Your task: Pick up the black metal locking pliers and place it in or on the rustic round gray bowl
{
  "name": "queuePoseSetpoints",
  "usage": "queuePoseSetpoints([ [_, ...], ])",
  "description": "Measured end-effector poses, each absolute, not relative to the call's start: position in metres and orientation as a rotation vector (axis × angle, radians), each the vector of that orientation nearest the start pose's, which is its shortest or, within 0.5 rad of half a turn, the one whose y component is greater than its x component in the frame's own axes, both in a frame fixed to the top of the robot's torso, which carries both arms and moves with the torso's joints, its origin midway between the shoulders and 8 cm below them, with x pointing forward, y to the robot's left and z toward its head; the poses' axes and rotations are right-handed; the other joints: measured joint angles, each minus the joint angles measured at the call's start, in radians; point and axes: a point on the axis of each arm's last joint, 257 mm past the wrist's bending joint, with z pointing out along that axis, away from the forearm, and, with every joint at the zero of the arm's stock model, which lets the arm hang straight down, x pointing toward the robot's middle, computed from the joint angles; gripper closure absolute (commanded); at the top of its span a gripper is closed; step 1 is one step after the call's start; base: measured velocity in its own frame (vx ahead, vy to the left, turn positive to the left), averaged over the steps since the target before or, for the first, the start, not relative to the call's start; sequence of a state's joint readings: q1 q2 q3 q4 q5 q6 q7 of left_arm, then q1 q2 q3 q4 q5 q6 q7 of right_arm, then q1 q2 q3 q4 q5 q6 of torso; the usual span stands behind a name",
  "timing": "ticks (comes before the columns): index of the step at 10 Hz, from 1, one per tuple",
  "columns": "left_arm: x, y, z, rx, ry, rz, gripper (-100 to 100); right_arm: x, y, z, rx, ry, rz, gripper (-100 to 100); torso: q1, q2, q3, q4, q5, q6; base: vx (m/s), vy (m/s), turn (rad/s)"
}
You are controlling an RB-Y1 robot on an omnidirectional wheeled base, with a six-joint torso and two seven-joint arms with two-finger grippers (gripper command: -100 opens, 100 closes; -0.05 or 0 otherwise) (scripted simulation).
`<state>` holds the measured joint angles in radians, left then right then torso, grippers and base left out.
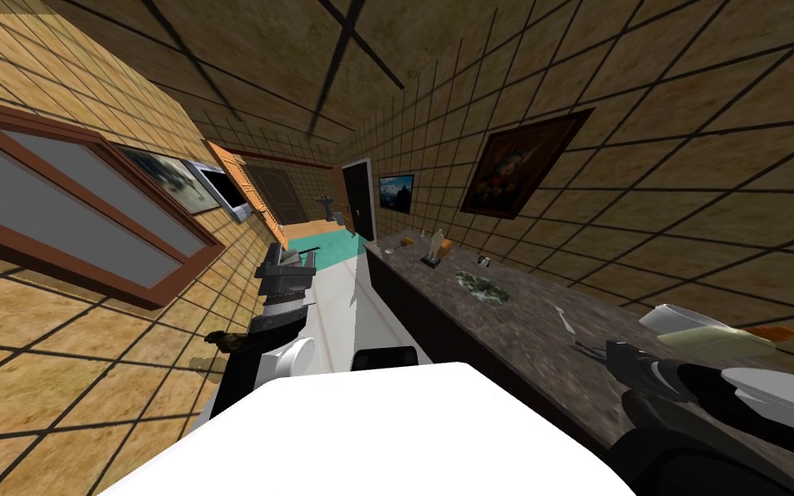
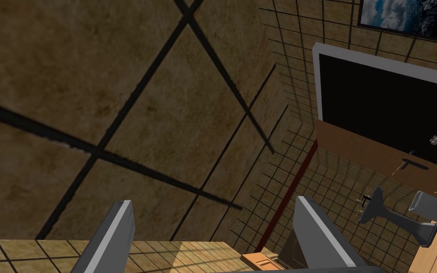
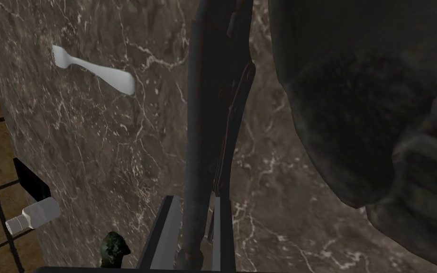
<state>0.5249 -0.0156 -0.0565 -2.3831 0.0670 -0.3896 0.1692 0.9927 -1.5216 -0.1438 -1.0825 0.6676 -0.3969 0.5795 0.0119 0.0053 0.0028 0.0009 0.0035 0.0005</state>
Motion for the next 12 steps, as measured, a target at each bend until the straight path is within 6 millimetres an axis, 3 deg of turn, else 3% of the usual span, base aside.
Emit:
queuePoseSetpoints([
  [4,0.341,0.271,0.041,-0.805,0.528,-1.545,0,0.145,-0.809,-0.219,-1.207,2.542,-0.871,100,-0.004,-0.004,-0.002,-0.001,-0.001,-0.002,-0.031,0.062,-0.029],
  [9,0.341,0.271,0.041,-0.805,0.528,-1.545,0,0.185,-0.816,-0.179,-1.317,2.488,-0.903,100,-0.005,-0.003,-0.002,-0.001,-0.001,-0.001,-0.047,0.045,-0.084],
  [12,0.341,0.271,0.041,-0.805,0.528,-1.545,0,0.214,-0.807,-0.165,-1.334,2.467,-0.880,100,-0.010,-0.002,-0.001,-0.001,-0.002,-0.001,-0.050,-0.015,-0.123],
])
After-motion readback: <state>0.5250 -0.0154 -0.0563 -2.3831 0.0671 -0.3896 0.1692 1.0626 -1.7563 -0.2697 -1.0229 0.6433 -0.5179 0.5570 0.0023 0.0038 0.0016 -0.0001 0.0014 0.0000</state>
